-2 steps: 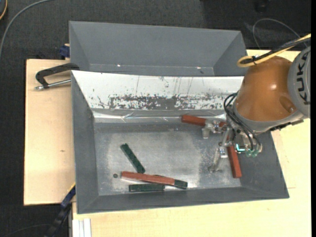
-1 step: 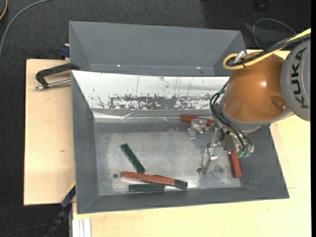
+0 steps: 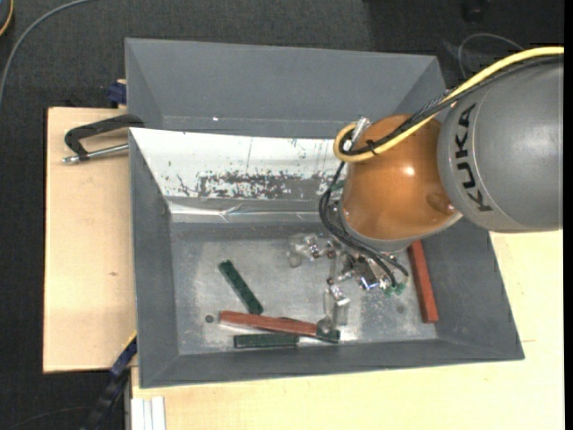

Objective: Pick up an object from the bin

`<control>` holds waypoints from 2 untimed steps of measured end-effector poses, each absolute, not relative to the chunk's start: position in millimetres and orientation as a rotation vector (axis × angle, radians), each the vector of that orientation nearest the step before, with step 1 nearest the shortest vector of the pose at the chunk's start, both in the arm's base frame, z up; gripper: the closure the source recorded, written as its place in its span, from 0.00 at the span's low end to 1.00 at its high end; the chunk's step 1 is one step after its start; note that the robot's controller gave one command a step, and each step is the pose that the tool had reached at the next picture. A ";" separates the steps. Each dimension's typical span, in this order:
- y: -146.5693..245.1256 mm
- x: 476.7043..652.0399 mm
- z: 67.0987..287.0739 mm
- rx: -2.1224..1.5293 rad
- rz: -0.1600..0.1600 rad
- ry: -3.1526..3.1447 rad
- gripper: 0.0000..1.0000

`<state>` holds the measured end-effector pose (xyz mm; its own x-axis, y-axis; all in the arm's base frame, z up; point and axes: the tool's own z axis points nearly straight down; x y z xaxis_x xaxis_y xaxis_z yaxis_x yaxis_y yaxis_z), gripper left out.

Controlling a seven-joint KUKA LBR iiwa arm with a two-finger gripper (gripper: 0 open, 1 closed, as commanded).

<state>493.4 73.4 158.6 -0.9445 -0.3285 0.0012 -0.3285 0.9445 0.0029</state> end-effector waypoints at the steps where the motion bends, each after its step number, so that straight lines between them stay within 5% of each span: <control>1: 84.5 496.4 69.4 0.595 0.000 -3.073 0.00; 2: 84.8 499.9 71.6 0.595 -0.001 -3.089 1.00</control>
Offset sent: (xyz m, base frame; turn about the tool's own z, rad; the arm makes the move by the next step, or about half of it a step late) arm 0.0046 0.0107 -0.0886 -0.0474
